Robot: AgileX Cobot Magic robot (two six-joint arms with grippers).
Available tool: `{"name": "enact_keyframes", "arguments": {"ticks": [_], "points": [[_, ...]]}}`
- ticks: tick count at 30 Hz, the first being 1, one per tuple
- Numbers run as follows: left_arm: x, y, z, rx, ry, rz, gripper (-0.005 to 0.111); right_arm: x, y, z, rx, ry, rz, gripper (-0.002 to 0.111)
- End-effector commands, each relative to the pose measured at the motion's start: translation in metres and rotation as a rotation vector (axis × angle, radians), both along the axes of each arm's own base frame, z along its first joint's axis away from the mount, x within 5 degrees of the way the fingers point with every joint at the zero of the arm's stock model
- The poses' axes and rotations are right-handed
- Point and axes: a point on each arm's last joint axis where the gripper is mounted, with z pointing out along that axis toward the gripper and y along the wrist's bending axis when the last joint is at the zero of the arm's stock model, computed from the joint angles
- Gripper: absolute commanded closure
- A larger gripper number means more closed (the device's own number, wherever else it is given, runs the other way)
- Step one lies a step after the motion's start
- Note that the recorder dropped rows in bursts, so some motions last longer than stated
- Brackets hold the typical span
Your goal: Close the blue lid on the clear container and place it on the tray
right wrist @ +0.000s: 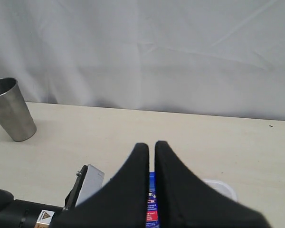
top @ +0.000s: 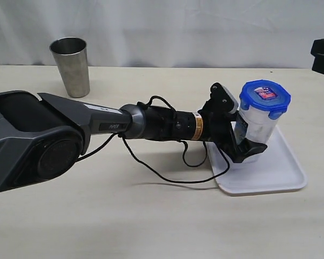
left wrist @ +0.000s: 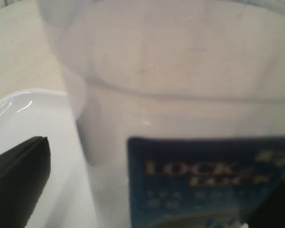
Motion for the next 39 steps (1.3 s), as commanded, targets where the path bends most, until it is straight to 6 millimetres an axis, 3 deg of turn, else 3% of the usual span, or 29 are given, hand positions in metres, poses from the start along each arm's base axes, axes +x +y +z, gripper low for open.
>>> {"name": "enact_keyframes", "arguments": {"ticks": [1, 12, 23, 29, 36, 37, 39], "points": [[0.004, 0.008, 0.011, 0.028, -0.002, -0.048, 0.014, -0.001, 0.000, -0.001, 0.001, 0.003, 0.006, 0.104], [0.020, 0.034, 0.041, 0.125, 0.009, -0.067, 0.014, -0.001, 0.000, -0.001, 0.001, 0.003, 0.006, 0.104], [0.026, 0.055, 0.054, 0.137, 0.059, -0.147, 0.014, -0.001, 0.000, -0.001, 0.001, 0.003, 0.006, 0.104], [0.031, 0.064, 0.070, 0.113, 0.096, -0.125, 0.014, -0.001, 0.000, -0.001, 0.001, 0.003, 0.006, 0.104], [0.048, 0.087, 0.072, 0.093, 0.170, -0.056, 0.014, -0.001, 0.000, -0.001, 0.001, 0.003, 0.006, 0.104], [0.051, 0.091, 0.071, 0.091, 0.185, -0.033, 0.016, -0.001, 0.000, -0.001, 0.001, 0.003, 0.006, 0.104], [0.059, 0.102, 0.071, 0.089, 0.200, 0.012, 0.031, -0.001, 0.000, -0.001, 0.001, 0.003, 0.006, 0.104]]}}
